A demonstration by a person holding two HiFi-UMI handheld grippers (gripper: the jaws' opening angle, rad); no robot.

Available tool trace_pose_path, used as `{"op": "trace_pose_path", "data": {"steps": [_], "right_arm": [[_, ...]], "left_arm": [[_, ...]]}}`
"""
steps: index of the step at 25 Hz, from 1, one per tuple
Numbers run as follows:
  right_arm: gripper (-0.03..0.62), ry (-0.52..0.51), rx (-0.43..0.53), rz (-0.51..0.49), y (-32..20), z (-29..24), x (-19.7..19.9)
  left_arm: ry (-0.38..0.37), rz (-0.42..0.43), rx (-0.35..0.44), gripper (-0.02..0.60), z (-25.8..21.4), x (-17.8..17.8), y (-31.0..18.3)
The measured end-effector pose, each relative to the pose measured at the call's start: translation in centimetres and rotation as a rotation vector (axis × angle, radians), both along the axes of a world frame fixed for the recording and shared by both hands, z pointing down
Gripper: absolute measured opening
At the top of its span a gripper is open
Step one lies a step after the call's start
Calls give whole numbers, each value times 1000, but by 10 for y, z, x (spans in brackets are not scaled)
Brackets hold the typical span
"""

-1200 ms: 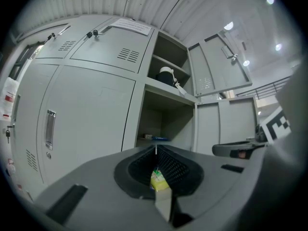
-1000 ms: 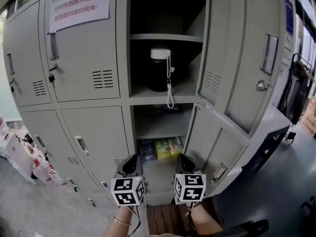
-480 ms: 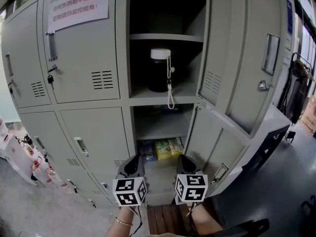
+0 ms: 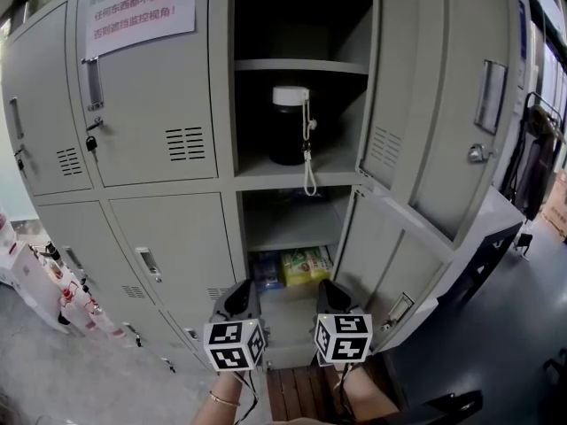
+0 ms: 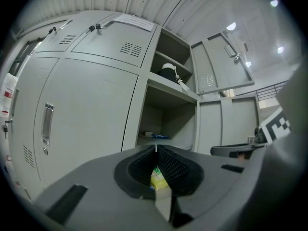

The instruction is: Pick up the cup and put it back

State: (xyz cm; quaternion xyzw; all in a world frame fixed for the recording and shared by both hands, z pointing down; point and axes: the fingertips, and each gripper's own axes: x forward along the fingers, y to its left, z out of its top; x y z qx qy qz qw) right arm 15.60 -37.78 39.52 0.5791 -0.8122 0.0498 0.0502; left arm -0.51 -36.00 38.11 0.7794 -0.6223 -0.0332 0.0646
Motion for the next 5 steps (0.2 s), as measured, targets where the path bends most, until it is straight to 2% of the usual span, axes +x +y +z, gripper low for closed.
{"op": "trace_pose_path", "data": {"steps": [5], "right_arm": [[-9,-22,-17,2,2,7,-3]], "left_arm": [[-13,8,-11,12,2,-1,-1]]}}
